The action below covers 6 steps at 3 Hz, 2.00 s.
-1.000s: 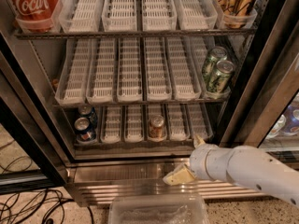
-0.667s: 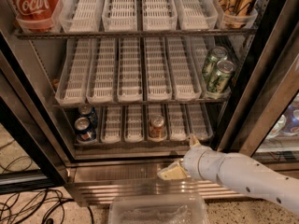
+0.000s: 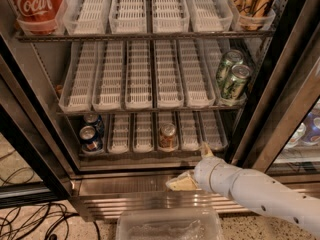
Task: Pick orange can from bottom shelf of fridge
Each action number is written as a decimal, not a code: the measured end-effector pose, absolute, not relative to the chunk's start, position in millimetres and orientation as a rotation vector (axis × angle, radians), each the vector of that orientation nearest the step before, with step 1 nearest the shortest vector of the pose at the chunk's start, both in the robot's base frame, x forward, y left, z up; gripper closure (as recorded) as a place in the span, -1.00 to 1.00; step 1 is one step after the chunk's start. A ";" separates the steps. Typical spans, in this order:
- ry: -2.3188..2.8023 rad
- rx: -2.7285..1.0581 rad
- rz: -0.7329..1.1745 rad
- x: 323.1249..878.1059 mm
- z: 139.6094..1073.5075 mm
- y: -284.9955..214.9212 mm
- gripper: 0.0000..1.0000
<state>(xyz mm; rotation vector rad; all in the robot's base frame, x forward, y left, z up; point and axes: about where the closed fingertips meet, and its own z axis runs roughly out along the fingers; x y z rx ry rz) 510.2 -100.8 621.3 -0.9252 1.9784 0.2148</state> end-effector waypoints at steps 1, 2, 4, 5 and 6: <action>1.844 -0.856 0.194 532.0 625.1 -89.9 -1.00; 1.763 -0.747 0.203 547.6 622.5 -77.2 -1.00; 1.714 -0.523 0.183 558.4 614.2 -63.0 -1.00; 1.678 -0.437 0.119 563.0 617.7 -69.3 -1.00; 1.677 -0.437 0.119 563.0 617.7 -69.3 -1.00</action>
Offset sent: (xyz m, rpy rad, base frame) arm 0.0555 0.0317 0.0002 0.2489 -0.3339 -0.1522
